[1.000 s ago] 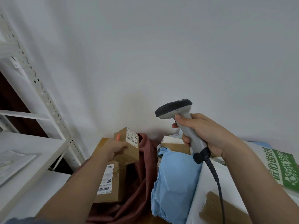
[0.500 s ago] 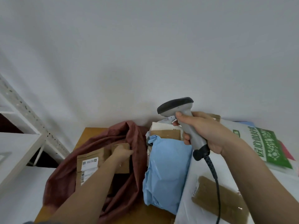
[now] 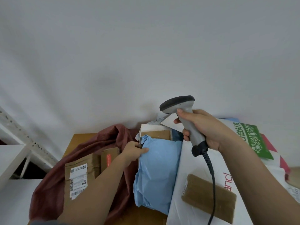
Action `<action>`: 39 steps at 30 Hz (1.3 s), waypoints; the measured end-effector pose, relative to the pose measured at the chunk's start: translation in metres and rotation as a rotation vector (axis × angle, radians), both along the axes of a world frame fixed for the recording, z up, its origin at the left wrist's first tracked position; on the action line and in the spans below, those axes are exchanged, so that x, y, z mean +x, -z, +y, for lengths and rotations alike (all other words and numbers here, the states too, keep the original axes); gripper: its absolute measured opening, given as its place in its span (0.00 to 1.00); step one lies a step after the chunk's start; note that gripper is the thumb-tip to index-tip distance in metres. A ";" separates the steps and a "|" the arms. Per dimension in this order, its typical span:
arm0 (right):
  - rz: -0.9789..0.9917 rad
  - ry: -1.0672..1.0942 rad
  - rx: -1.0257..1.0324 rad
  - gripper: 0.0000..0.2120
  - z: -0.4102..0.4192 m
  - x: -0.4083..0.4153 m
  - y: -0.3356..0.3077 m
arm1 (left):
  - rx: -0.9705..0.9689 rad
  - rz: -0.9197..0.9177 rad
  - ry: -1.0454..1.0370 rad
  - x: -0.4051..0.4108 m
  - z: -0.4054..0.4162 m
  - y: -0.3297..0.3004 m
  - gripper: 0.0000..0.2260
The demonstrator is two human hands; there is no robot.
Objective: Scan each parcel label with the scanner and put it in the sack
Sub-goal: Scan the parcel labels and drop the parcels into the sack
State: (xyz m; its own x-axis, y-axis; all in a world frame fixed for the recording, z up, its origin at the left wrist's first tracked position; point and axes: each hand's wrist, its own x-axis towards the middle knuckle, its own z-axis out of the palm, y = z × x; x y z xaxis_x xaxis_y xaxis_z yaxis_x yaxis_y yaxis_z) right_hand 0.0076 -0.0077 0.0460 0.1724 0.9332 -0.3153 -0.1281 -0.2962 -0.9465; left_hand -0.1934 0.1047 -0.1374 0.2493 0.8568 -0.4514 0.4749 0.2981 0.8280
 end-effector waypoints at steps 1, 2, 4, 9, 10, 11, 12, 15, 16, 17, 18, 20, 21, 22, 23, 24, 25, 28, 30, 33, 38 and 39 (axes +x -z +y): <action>0.005 0.002 -0.001 0.18 0.000 0.001 0.000 | 0.003 0.013 -0.004 -0.001 0.000 -0.003 0.11; 0.007 -0.002 0.000 0.18 0.000 0.002 0.000 | 0.004 0.026 -0.013 -0.002 0.001 -0.006 0.10; 0.011 -0.017 0.001 0.16 0.001 0.003 0.000 | 0.000 0.029 -0.043 -0.003 0.002 -0.015 0.11; -0.001 -0.070 -0.015 0.15 0.006 0.007 -0.003 | 0.029 -0.048 -0.142 -0.007 0.007 -0.047 0.13; 0.003 -0.072 -0.011 0.14 0.008 0.008 -0.004 | 0.053 -0.059 -0.175 -0.008 0.007 -0.056 0.13; 0.011 -0.068 -0.002 0.14 0.010 0.008 -0.004 | 0.060 -0.091 -0.215 -0.009 0.008 -0.064 0.13; 0.022 -0.057 0.009 0.14 0.014 0.009 -0.004 | 0.056 -0.134 -0.263 -0.011 0.009 -0.073 0.13; 0.063 0.013 0.034 0.14 0.024 0.009 -0.002 | 0.054 -0.261 -0.406 -0.016 0.015 -0.097 0.13; 0.069 0.041 0.043 0.13 0.028 0.009 -0.002 | 0.047 -0.347 -0.449 -0.018 0.017 -0.106 0.11; 0.071 0.065 0.055 0.12 0.032 0.008 -0.001 | 0.024 -0.459 -0.488 -0.018 0.018 -0.114 0.10; 0.073 0.085 0.068 0.11 0.036 0.008 -0.001 | -0.005 -0.572 -0.515 -0.018 0.018 -0.123 0.09; 0.073 0.102 0.095 0.12 0.042 0.004 0.000 | -0.058 -0.725 -0.534 -0.014 0.018 -0.140 0.09; 0.070 0.097 0.113 0.12 0.045 0.001 0.000 | -0.076 -0.767 -0.540 -0.010 0.017 -0.147 0.09; 0.064 0.090 0.133 0.13 0.047 -0.002 0.001 | -0.087 -0.798 -0.546 -0.007 0.016 -0.155 0.08; 0.054 0.083 0.154 0.13 0.049 -0.006 0.001 | -0.090 -0.825 -0.556 -0.003 0.015 -0.162 0.08; 0.040 0.076 0.175 0.14 0.051 -0.009 0.003 | -0.090 -0.849 -0.569 0.001 0.014 -0.169 0.07; 0.018 0.071 0.196 0.15 0.052 -0.013 0.004 | -0.097 -0.871 -0.589 0.005 0.013 -0.174 0.08; -0.131 0.069 0.228 0.24 0.051 -0.020 0.007 | -0.123 -0.925 -0.653 0.014 0.007 -0.188 0.10; -0.285 0.080 0.237 0.31 0.051 -0.022 0.009 | -0.122 -0.939 -0.664 0.020 0.002 -0.195 0.11; -0.446 0.117 0.289 0.32 0.048 -0.026 0.014 | -0.111 -0.991 -0.662 0.029 -0.006 -0.209 0.11; -0.445 0.243 0.401 0.27 0.043 -0.025 0.014 | -0.075 -1.036 -0.534 0.040 -0.032 -0.235 0.06; -0.431 0.230 0.426 0.28 0.042 -0.027 0.011 | -0.068 -1.060 -0.529 0.040 -0.036 -0.239 0.06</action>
State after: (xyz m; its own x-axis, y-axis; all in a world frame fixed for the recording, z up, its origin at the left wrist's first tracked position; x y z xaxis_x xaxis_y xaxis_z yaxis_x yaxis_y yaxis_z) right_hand -0.0191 0.0339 0.0351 0.4114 0.8853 0.2168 0.2743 0.1065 -0.9557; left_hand -0.1529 0.0683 0.1020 0.1486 0.9479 -0.2816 -0.6338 0.3099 0.7087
